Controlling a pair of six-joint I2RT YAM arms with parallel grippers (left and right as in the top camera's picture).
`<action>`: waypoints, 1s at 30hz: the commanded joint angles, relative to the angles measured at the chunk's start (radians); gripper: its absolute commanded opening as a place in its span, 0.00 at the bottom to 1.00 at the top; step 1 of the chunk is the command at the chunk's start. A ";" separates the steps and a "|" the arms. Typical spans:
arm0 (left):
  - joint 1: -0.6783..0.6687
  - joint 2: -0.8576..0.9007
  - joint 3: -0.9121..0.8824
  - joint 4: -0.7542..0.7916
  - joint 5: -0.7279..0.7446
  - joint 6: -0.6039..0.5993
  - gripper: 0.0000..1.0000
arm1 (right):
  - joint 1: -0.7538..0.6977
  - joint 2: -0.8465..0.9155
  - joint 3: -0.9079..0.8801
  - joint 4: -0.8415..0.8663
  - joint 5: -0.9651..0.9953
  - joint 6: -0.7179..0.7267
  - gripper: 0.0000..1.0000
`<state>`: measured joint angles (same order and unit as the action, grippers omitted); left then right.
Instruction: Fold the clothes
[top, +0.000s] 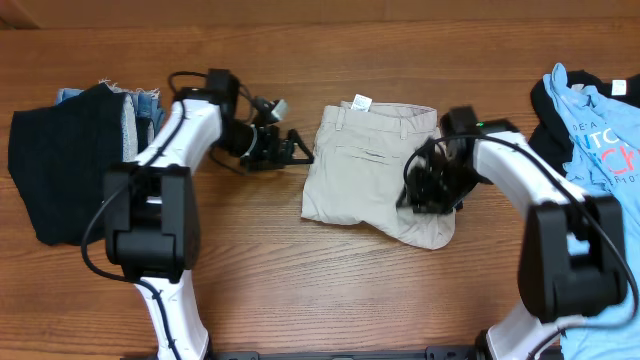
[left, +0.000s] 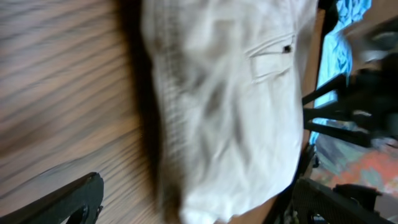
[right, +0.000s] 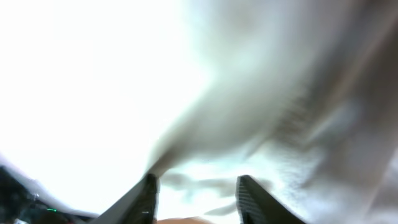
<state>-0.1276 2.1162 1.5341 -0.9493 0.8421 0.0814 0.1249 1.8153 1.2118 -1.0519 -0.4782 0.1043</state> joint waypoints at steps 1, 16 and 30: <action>-0.061 0.004 0.021 0.023 -0.102 -0.309 1.00 | 0.001 -0.113 0.058 0.062 -0.077 0.055 0.47; -0.102 0.005 0.017 0.081 -0.239 -0.531 1.00 | 0.025 0.161 0.057 0.207 0.092 0.283 0.23; -0.166 0.006 -0.155 0.326 -0.134 -0.639 1.00 | -0.076 0.266 0.057 0.157 0.110 0.334 0.19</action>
<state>-0.2512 2.1162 1.4471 -0.6872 0.6559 -0.4683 0.0769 2.0228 1.2903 -0.9012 -0.5186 0.4252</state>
